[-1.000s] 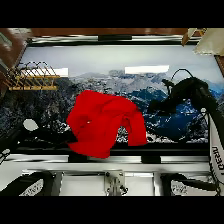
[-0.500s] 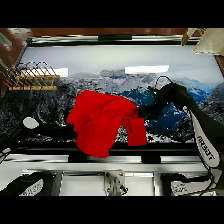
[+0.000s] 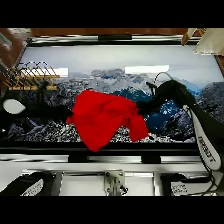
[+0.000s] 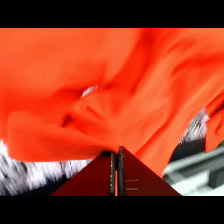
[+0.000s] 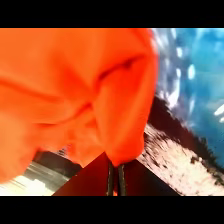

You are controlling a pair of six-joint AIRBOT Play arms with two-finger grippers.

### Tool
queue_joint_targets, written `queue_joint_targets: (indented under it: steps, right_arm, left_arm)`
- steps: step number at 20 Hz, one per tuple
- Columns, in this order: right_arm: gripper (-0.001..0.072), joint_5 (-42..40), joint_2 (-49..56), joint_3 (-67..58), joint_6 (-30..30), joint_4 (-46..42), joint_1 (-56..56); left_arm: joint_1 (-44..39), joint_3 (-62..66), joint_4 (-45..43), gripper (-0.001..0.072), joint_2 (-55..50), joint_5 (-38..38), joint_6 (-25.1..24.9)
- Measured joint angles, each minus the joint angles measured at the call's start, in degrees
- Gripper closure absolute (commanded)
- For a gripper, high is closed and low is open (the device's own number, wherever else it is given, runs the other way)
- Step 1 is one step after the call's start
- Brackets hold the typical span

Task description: Fold the shirts.

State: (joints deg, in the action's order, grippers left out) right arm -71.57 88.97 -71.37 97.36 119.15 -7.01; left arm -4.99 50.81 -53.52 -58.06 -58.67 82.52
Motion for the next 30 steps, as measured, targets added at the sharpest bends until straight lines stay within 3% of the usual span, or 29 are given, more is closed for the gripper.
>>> queue_joint_targets:
  steps: [4,7,10,13,16,19,23,25,30]
  right_arm:
    - [0.0657,2.6,-14.7,-13.2,7.6,-2.2,0.0]
    - [0.0658,12.7,-27.2,-25.0,10.1,-5.6,0.0]
    - [0.0657,20.7,-37.5,-32.7,11.2,-9.2,0.0]
    - [0.0657,21.7,-43.4,-35.6,11.3,-11.7,0.0]
    - [0.0657,17.2,-44.5,-36.8,9.2,-14.3,0.0]
    - [0.0657,5.0,-41.4,-36.5,5.4,-15.5,0.0]
    - [0.0657,-9.1,-36.9,-25.2,1.7,-15.5,0.0]
    - [0.0657,-8.2,-35.6,-14.5,0.7,-15.3,0.0]
    - [0.0657,7.4,-30.0,7.6,-1.4,-11.7,0.0]
  left_arm:
    - [0.1,25.2,-3.4,0.0675,3.1,-2.0,-5.1]
    - [0.9,45.2,-5.2,0.0675,5.4,-1.5,-6.5]
    - [1.5,56.2,-9.2,0.0675,8.2,-1.7,-3.1]
    - [1.7,60.3,-13.9,0.0675,10.1,-6.9,1.3]
    - [1.8,59.2,-19.1,0.0675,10.4,-14.2,3.3]
    - [1.8,53.0,-24.9,0.0674,10.7,-18.3,4.1]
    - [1.9,36.2,-29.4,0.0674,10.5,-16.0,5.3]
    - [1.8,26.2,-30.1,0.0674,9.4,-11.2,7.6]
    - [1.9,12.1,-25.9,0.0673,1.7,4.9,14.6]
